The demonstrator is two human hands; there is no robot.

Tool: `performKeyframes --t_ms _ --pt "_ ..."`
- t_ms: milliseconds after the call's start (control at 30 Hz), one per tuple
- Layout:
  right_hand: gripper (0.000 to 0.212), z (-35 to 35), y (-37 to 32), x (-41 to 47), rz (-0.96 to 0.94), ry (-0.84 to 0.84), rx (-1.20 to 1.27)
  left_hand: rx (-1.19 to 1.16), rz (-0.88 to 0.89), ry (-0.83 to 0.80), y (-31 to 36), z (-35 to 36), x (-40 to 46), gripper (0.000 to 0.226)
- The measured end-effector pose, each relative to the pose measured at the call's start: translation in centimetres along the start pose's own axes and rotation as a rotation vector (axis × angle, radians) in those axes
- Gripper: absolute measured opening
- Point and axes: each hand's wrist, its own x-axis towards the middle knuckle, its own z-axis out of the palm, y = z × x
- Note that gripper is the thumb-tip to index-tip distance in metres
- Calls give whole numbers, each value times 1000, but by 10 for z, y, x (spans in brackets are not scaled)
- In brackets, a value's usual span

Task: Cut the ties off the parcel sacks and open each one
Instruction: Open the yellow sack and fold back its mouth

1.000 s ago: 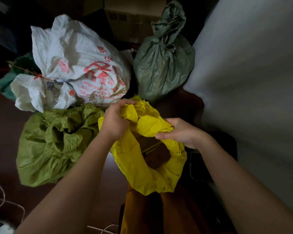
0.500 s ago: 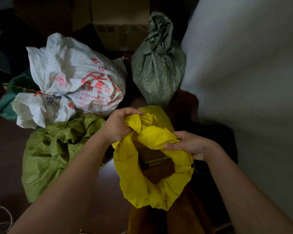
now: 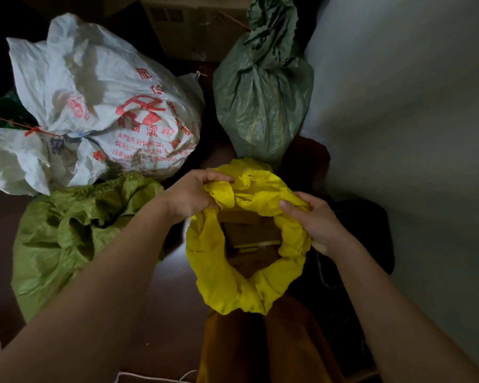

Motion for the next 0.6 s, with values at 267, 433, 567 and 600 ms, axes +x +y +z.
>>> performKeyframes --t_ms 267,433,567,600 --pt "22 -2 -5 20 -148 -124 -228 -454 -153 -81 -40 14 -1 72" --pt "13 4 -17 29 -193 -104 -294 -391 -141 69 -37 21 -8 40" --pt "17 9 -25 34 -177 -120 -282 -279 -130 170 -36 23 -9 19" --pt "17 9 -25 36 -170 -121 -289 -276 -129 200 -35 24 -8 22"
